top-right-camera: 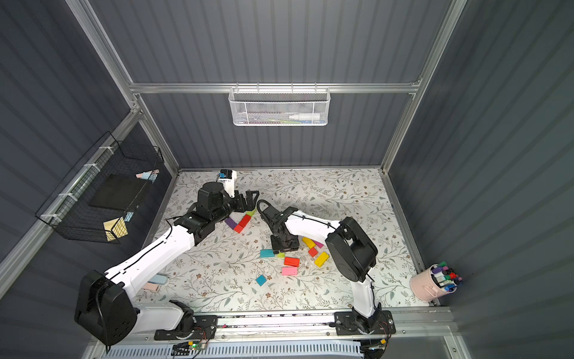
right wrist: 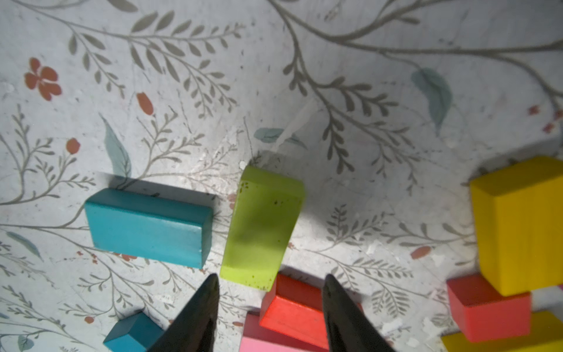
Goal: Assemble the letter v with building blocks
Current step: Pick up the building block from the center of the board.
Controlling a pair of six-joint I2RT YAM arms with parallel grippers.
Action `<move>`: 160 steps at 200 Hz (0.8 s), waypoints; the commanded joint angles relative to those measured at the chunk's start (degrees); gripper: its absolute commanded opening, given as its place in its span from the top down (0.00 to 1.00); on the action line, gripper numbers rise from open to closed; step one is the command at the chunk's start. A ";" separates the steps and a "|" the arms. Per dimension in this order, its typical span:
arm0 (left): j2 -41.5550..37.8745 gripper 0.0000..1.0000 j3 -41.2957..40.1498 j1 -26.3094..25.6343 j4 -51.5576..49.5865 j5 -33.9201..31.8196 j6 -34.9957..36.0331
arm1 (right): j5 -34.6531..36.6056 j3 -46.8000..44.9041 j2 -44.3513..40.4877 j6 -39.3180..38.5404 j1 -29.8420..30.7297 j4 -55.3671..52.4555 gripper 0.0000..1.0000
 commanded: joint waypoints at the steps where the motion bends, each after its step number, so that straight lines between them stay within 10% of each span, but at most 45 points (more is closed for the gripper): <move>1: -1.36 0.01 -0.73 0.75 1.12 -1.42 0.03 | -0.17 2.04 1.80 3.49 0.23 -0.45 0.45; 101: -1.56 0.00 -0.16 1.63 -0.31 -2.16 0.23 | -0.55 4.77 7.70 4.66 0.23 -5.36 0.63; 138: 0.44 0.01 0.31 1.63 0.86 -0.66 0.13 | 1.95 5.21 7.98 2.66 0.14 -5.31 1.00; 160: 1.34 0.01 0.84 1.63 1.10 -0.25 0.11 | 5.41 9.90 7.97 -2.00 -0.10 -6.34 1.00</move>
